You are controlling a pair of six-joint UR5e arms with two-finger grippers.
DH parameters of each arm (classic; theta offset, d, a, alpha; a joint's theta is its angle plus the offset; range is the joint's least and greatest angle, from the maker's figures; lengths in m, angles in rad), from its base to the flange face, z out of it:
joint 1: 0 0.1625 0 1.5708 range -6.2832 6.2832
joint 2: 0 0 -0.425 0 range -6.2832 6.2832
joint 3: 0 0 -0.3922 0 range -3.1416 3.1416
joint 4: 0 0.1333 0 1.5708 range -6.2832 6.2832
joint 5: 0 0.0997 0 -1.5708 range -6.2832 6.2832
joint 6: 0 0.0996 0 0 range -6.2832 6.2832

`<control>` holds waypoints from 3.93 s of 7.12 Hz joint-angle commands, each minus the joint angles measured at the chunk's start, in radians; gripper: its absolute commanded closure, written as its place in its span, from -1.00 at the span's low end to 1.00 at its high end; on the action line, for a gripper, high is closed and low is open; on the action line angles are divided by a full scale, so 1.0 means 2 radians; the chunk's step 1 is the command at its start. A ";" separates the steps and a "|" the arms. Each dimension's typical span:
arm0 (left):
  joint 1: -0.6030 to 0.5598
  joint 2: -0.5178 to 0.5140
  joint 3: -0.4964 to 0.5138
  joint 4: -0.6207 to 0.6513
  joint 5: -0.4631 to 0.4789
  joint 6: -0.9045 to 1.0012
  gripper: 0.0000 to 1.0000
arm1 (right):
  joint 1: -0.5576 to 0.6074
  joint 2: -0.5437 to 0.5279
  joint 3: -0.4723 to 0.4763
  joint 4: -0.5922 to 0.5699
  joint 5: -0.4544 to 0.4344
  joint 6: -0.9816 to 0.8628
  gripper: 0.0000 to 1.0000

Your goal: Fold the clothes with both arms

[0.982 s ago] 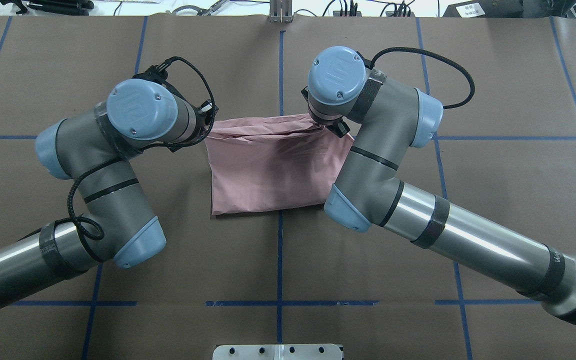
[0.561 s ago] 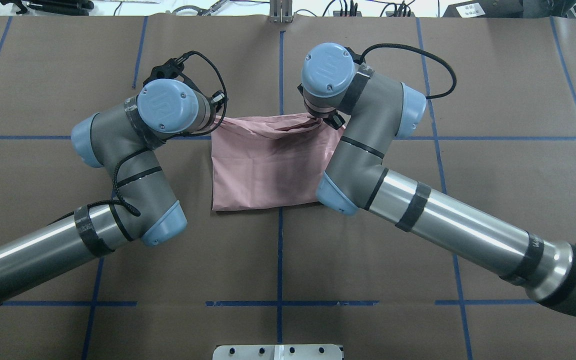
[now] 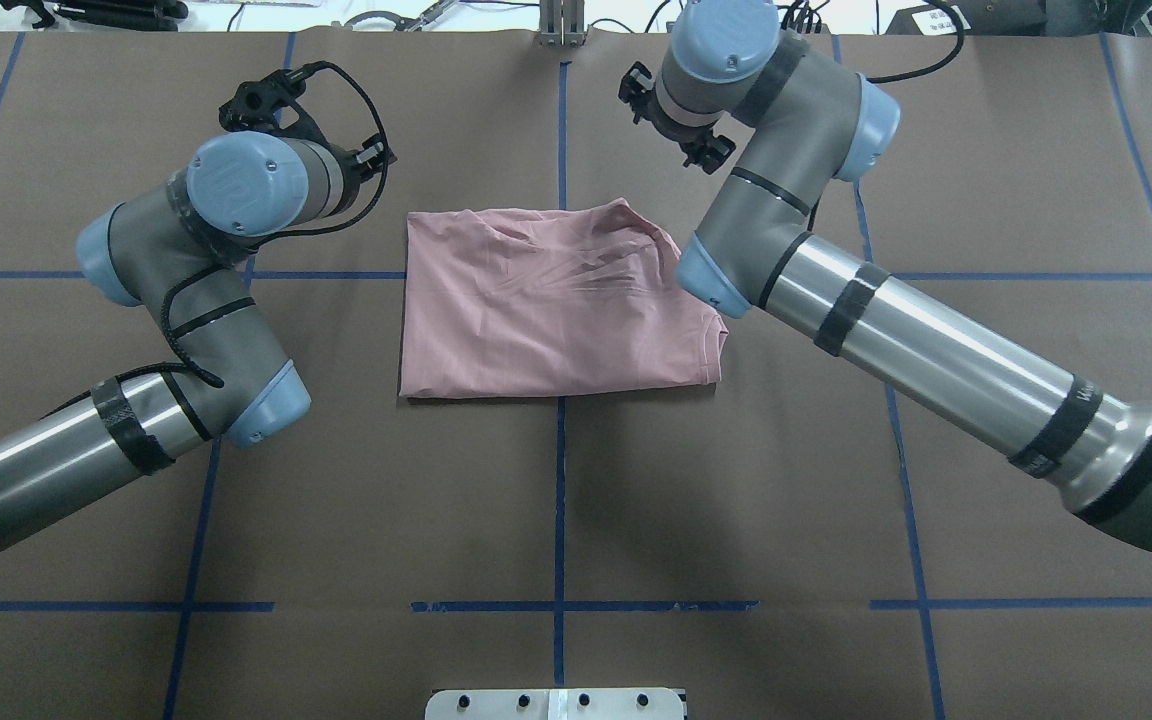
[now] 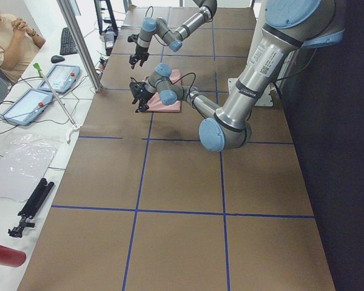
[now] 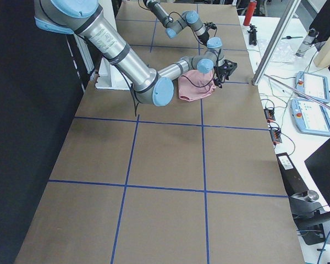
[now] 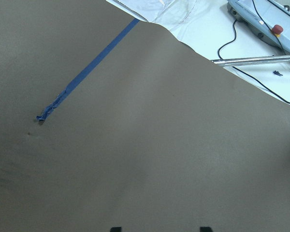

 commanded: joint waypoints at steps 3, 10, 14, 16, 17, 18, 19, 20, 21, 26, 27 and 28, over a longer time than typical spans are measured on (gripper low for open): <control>-0.116 0.169 -0.131 -0.013 -0.194 0.313 -1.00 | 0.133 -0.221 0.156 -0.002 0.151 -0.279 -1.00; -0.409 0.270 -0.130 0.157 -0.387 0.817 -1.00 | 0.332 -0.334 0.267 -0.230 0.298 -0.809 -1.00; -0.412 0.248 -0.113 0.180 -0.392 0.815 -1.00 | 0.318 -0.368 0.336 -0.279 0.275 -0.804 -1.00; -0.415 0.266 -0.138 0.220 -0.392 0.815 -1.00 | 0.317 -0.388 0.333 -0.281 0.263 -0.811 -1.00; -0.415 0.304 -0.143 0.220 -0.395 0.817 -1.00 | 0.317 -0.407 0.325 -0.278 0.257 -0.814 -1.00; -0.415 0.332 -0.144 0.220 -0.414 0.817 -1.00 | 0.318 -0.427 0.324 -0.280 0.260 -0.823 -1.00; -0.415 0.349 -0.147 0.224 -0.450 0.815 -1.00 | 0.319 -0.460 0.322 -0.280 0.266 -0.866 -1.00; -0.415 0.377 -0.150 0.217 -0.464 0.819 -1.00 | 0.326 -0.471 0.328 -0.281 0.274 -0.887 -1.00; -0.414 0.378 -0.148 0.209 -0.446 0.818 -1.00 | 0.326 -0.464 0.324 -0.280 0.275 -0.888 -1.00; -0.415 0.327 -0.175 0.205 -0.429 0.767 -1.00 | 0.323 -0.470 0.333 -0.275 0.276 -0.887 -1.00; -0.409 0.326 -0.187 0.200 -0.429 0.741 -1.00 | 0.323 -0.471 0.334 -0.274 0.276 -0.886 -1.00; -0.409 0.326 -0.197 0.192 -0.423 0.719 -1.00 | 0.323 -0.471 0.333 -0.274 0.274 -0.883 -1.00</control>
